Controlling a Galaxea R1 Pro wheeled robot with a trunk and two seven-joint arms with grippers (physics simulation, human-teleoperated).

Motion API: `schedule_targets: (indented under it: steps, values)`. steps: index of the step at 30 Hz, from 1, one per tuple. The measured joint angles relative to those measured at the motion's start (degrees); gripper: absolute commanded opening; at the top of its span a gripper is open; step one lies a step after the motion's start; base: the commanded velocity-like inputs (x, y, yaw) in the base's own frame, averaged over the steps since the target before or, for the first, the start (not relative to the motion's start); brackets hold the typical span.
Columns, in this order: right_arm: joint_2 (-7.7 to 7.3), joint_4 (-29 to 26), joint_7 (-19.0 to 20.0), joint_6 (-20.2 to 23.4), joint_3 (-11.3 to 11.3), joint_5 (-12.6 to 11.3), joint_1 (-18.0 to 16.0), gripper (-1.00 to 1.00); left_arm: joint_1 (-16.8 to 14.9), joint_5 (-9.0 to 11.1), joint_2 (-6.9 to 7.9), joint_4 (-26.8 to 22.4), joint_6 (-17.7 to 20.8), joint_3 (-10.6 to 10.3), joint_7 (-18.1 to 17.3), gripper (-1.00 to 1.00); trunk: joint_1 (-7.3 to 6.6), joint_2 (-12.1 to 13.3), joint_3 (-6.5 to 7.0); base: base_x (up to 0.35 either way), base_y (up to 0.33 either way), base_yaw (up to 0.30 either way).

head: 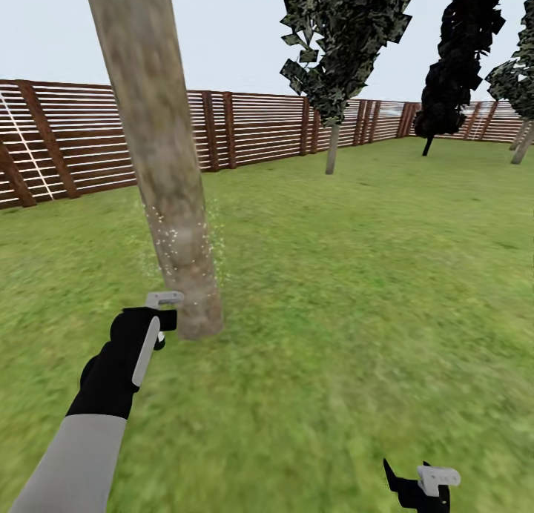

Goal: In the garden, pick up the pesticide atomizer on the floor and spray pesticide onto both trees until each tree trunk is fully covered.

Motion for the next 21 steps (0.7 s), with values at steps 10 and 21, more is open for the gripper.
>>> schedule_targets:
  steps: [10,21]
  values:
    - [0.07,0.01,0.0,0.01,0.0,0.0,-0.01,1.0,0.01,-0.05,0.0,7.66,-5.12,0.09,0.89,-1.0,-0.02,0.0,0.0,0.07,-0.249,0.2]
    - [-0.29,-0.03,0.0,0.0,0.0,0.0,0.0,1.0,-0.01,0.0,0.0,13.58,-8.39,0.07,2.52,-1.0,0.0,0.0,0.0,0.174,-0.202,0.005]
